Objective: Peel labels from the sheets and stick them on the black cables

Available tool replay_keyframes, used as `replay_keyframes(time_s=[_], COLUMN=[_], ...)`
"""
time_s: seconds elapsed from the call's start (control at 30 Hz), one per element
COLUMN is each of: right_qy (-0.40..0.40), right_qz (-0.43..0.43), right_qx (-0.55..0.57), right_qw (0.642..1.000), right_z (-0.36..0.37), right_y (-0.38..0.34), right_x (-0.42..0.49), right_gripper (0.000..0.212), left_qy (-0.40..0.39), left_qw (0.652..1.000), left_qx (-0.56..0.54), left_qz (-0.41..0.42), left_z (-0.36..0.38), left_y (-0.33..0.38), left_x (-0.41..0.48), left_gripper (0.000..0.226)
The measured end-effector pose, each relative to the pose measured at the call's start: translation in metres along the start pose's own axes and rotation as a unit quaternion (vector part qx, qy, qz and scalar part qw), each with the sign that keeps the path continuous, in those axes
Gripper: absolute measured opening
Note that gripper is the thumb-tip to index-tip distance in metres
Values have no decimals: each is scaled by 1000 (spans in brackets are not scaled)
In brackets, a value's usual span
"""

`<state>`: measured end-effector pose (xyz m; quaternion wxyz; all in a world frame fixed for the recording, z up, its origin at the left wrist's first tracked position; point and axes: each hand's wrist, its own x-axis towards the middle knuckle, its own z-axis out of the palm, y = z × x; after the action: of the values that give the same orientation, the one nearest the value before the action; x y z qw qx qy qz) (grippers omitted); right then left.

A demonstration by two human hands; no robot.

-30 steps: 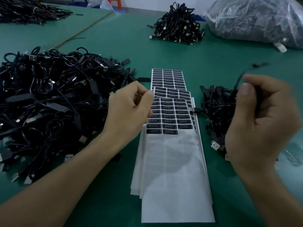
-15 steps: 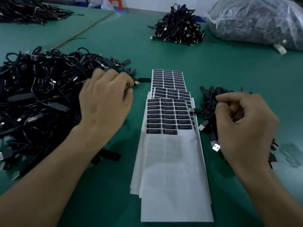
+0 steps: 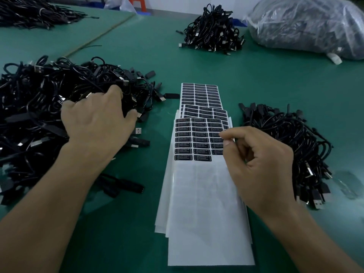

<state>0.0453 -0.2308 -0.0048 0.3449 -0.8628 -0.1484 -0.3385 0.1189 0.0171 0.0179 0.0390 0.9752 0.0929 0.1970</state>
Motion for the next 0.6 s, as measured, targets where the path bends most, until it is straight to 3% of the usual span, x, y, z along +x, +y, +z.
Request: replay_keyframes(time_s=[0.1, 0.27, 0.37, 0.5, 0.6], right_qy=[-5, -12, -21, -54, -40], right_qz=[3, 1, -2, 9, 17], right_qx=[2, 12, 19, 58, 58], right_qw=[1000, 1000, 1000, 997, 997], right_z=[0, 4, 5, 5, 5], right_y=[-1, 0, -1, -4, -4], right_x=[-1, -2, -3, -4, -3], right_gripper=[14, 14, 21, 48, 35], left_qy=[27, 94, 47, -44, -64], left_qw=[999, 974, 939, 897, 887], left_qx=[-21, -179, -273, -283, -303], left_qz=[17, 104, 204, 337, 341], left_z=[2, -4, -10, -6, -4], left_y=[-1, 21, 42, 58, 61], left_x=[-1, -15, -30, -50, -52], left_gripper=[31, 24, 33, 39, 36])
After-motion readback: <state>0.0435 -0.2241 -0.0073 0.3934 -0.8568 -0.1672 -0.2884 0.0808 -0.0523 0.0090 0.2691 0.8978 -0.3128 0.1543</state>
